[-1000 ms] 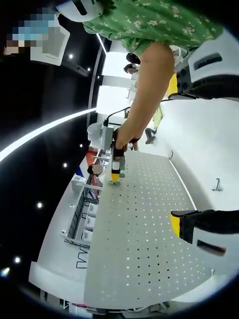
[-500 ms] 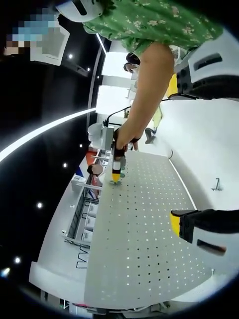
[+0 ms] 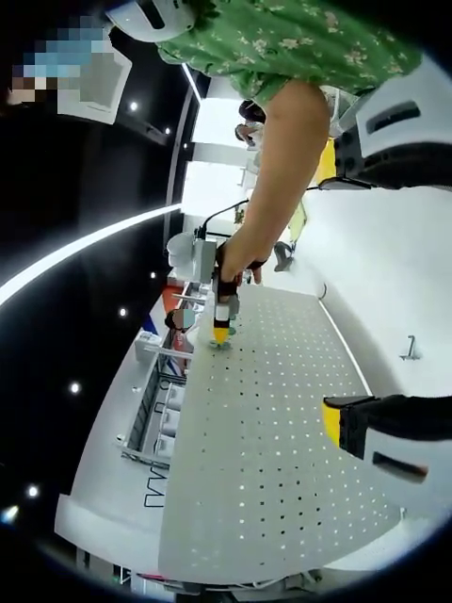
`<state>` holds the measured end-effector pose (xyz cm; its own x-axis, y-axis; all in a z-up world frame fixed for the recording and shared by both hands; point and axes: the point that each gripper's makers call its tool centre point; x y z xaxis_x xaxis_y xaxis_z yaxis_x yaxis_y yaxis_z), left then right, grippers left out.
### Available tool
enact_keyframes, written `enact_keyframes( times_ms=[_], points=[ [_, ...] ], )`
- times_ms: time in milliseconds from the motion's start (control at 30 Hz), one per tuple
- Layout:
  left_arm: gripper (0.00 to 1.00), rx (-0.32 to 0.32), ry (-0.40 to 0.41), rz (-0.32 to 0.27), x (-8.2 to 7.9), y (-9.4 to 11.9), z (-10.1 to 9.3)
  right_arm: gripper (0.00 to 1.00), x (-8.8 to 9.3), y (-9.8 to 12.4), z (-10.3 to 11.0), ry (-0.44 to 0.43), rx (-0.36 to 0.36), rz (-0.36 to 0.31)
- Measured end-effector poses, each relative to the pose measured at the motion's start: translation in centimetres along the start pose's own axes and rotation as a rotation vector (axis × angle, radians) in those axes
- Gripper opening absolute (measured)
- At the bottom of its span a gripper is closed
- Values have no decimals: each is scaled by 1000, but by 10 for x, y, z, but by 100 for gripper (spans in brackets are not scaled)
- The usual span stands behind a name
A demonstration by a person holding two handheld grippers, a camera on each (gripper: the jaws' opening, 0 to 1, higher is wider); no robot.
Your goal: Insert the hook assembly into the mounting plate slot until the hook locks in place.
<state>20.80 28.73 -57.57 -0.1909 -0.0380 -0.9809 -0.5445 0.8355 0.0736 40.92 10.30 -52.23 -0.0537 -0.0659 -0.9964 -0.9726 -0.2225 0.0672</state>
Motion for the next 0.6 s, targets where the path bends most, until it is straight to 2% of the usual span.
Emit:
enact_keyframes(
  times_ms=[600],
  points=[
    [92,0,1,3,1,1,-1,1,4,-3,0,-4,2,13]
  ],
)
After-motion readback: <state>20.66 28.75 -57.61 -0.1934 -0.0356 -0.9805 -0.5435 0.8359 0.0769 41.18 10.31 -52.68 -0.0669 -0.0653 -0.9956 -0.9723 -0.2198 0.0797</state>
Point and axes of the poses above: the point that each gripper's makers call its tool centre point, and the gripper's own axes: y roughly backward along the fingers, z roughly to its left, x roughly out of its underside, and after that the axes turned 4 degrees about -x, right-handed
